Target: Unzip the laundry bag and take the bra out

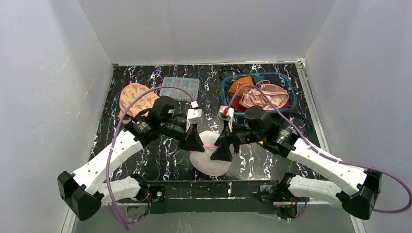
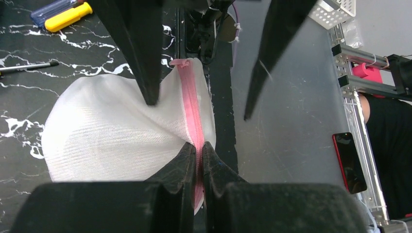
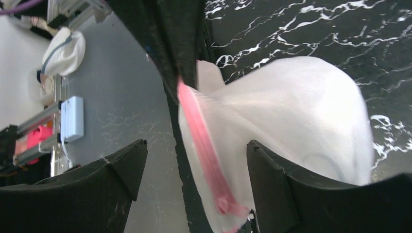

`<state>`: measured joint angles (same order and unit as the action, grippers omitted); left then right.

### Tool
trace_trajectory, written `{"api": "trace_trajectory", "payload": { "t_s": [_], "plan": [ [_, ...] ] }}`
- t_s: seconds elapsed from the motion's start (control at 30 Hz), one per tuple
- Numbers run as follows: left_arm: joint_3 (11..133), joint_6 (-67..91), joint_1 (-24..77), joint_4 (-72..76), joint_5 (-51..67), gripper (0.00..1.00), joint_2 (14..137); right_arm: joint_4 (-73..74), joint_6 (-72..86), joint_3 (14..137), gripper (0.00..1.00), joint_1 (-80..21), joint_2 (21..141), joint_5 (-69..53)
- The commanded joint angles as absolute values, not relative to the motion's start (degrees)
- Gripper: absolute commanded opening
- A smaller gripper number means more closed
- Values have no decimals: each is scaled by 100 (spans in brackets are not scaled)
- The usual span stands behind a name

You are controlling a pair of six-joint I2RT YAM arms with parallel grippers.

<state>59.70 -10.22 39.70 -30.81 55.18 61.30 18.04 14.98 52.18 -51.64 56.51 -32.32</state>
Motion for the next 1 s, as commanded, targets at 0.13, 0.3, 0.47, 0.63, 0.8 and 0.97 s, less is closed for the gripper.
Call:
{"api": "trace_trajectory", "payload": {
  "t_s": [0.13,0.3,0.47,0.63,0.8,0.97],
  "plan": [
    [6258,-1356,3942,-3016,5849,0,6172,2094,1024,5585,55,-5654,6000,-2621],
    [6016,-886,3939,-2580,5398,7,5970,1639,1349,5393,17,-5653,5745,-2514],
    [5612,20,3938,-2032,4328,36,5427,589,2357,4882,1,-5651,5367,-1596],
    [4665,1763,3924,-1320,2362,65,4209,-563,3847,4188,1,-5655,5111,-197],
    [3351,4412,3924,-267,1519,83,3123,-2424,5425,2967,1,-5684,4808,1079],
    [1930,6354,4063,472,943,95,2307,-3363,6111,2458,1,-6254,4915,2533]
  ]
}}
